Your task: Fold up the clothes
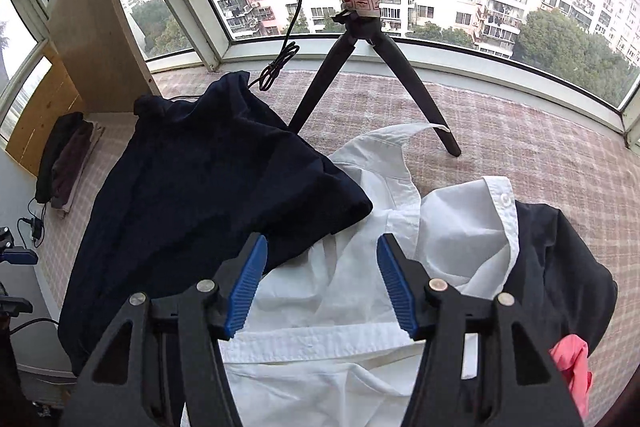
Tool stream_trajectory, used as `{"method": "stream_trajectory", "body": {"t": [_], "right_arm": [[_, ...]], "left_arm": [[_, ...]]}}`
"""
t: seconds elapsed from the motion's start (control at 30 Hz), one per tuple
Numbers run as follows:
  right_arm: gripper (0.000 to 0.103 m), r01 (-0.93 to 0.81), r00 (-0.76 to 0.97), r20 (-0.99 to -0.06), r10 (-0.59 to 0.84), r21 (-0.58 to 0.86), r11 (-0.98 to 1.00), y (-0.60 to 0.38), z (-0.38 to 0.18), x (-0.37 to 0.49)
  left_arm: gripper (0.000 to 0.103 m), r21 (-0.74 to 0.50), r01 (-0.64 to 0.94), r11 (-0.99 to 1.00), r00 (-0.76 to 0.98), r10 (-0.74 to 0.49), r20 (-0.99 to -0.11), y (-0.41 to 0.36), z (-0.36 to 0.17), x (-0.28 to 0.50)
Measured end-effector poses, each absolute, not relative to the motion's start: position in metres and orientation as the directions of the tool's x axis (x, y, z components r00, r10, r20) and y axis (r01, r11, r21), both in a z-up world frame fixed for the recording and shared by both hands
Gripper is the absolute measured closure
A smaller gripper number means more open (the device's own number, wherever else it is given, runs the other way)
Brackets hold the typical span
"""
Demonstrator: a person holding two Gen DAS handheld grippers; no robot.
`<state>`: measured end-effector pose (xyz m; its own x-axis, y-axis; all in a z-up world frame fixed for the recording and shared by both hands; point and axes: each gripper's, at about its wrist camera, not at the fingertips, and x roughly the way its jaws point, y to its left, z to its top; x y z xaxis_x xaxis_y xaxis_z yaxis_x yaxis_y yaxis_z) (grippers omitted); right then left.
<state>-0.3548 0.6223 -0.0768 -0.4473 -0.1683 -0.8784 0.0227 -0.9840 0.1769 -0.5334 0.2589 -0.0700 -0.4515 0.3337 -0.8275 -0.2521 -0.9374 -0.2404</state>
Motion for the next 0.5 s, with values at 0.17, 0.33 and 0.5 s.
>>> {"method": "stream_trajectory", "body": {"t": [0.17, 0.33, 0.5], "right_arm": [[0.047, 0.044, -0.413, -0.886, -0.210, 0.211, -0.977, 0.624, -0.111, -0.382], [0.100, 0.130, -0.439, -0.851, -0.286, 0.255, -0.958, 0.621, -0.093, -0.385], [0.100, 0.195, -0.510, -0.763, -0.397, 0.347, -0.917, 0.627, -0.047, -0.374]], "left_arm": [[0.055, -0.233, -0.274, -0.933, -0.402, 0.332, -0.853, 0.259, -0.098, -0.588], [0.055, -0.232, -0.280, -0.931, -0.367, 0.328, -0.870, 0.250, -0.123, -0.647], [0.055, -0.232, -0.321, -0.918, -0.339, 0.340, -0.877, 0.256, -0.154, -0.689]]}}
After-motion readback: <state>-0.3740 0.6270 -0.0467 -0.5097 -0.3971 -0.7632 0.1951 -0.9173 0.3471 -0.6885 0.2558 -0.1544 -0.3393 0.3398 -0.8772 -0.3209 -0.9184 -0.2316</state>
